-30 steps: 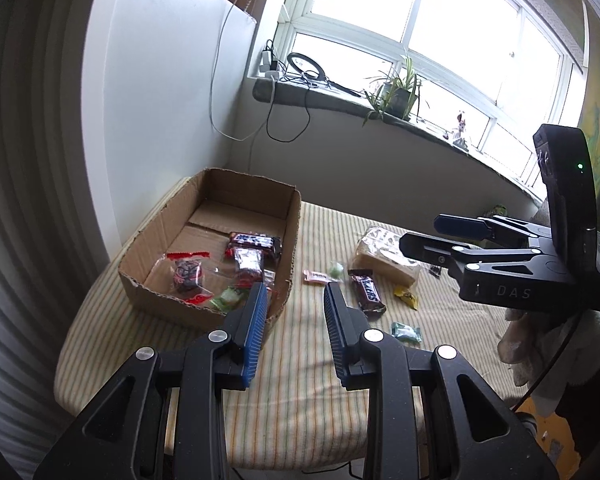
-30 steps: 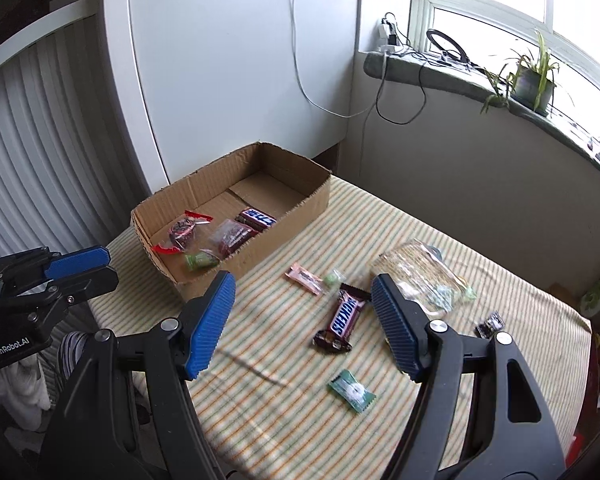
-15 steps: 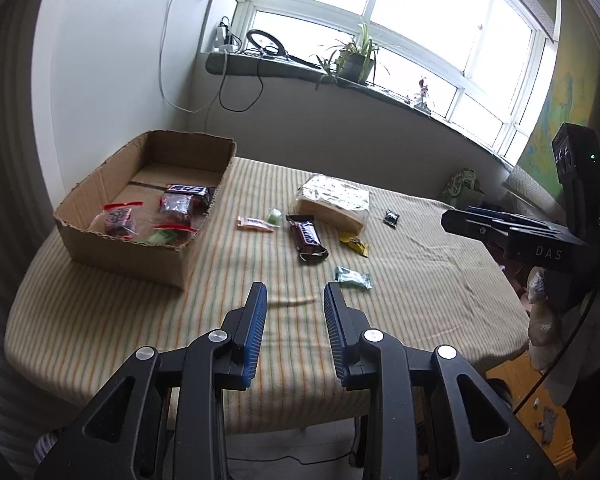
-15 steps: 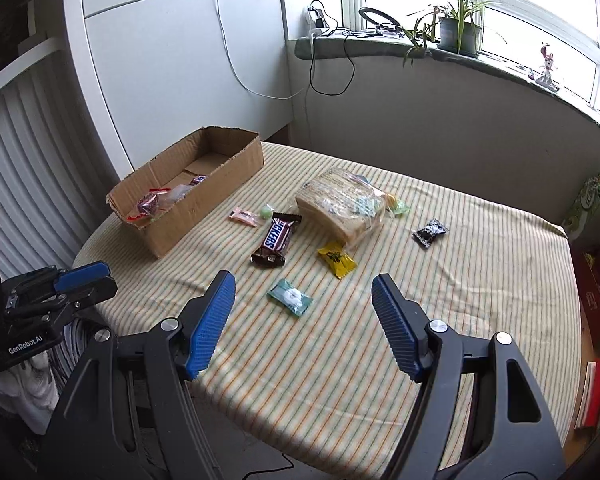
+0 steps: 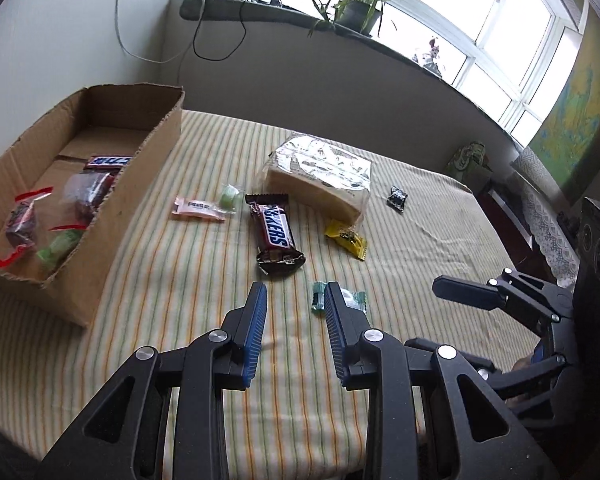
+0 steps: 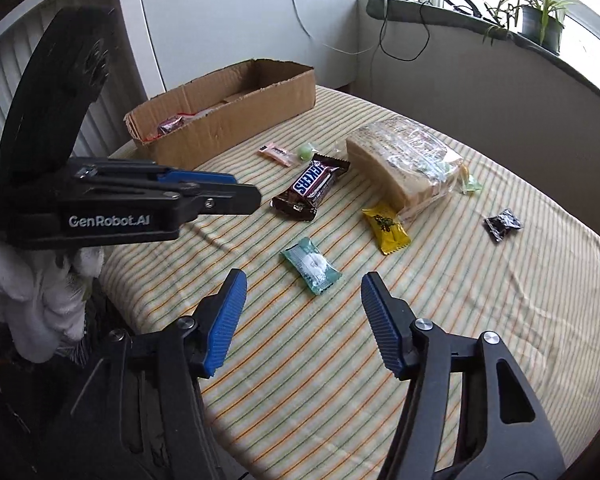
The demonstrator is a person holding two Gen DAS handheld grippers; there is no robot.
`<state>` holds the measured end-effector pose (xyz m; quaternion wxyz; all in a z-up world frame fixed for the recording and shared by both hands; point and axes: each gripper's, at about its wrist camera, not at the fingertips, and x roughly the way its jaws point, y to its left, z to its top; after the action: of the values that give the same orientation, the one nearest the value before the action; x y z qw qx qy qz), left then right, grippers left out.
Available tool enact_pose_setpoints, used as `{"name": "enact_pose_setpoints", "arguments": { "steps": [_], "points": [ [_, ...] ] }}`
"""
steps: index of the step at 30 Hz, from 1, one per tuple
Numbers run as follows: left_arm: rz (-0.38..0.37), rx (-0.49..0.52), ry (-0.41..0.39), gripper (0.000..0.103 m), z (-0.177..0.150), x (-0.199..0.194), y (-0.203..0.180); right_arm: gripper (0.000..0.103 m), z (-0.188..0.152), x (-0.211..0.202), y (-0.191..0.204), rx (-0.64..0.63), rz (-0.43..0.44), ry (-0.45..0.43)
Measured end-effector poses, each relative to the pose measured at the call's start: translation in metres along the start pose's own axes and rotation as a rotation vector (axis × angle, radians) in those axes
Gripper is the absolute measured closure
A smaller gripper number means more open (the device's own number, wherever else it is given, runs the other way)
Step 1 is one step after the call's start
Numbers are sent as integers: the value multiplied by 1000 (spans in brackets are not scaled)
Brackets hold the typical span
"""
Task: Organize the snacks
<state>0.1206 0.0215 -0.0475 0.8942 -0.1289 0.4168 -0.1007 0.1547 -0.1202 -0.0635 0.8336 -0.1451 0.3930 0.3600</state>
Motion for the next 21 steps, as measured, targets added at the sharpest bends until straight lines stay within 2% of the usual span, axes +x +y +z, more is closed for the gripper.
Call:
{"name": "enact_pose_setpoints", "arguments": {
  "steps": [1, 3, 5, 9, 13, 15, 17, 20, 21],
  "points": [
    [-3, -2, 11, 75, 5, 8, 1, 40, 3, 7, -3, -8, 7, 10],
    [1, 3, 25, 61, 16, 23, 3, 41, 7, 20, -10, -7, 31, 34],
    [2, -6, 45, 58, 27, 36, 6, 45, 10, 29, -13, -26, 45, 63],
    [9, 19, 111, 58, 42, 61, 7, 46, 17, 44, -18, -44, 70, 108],
    [15, -19, 191, 58, 48, 82, 17, 47, 20, 61, -22, -44, 88, 166],
    [10, -20, 202, 58, 51, 83, 18, 47, 23, 65, -21, -61, 79, 182],
    [16, -15, 223, 58, 54, 84, 18, 52, 26, 67, -15, -93, 51, 207],
    [56, 6, 238, 73, 57, 88, 16, 65, 27, 67, -6, -135, 9, 236],
    [54, 1, 244, 74, 58, 88, 17, 70, 28, 68, -2, -140, 2, 247]
  ]
}}
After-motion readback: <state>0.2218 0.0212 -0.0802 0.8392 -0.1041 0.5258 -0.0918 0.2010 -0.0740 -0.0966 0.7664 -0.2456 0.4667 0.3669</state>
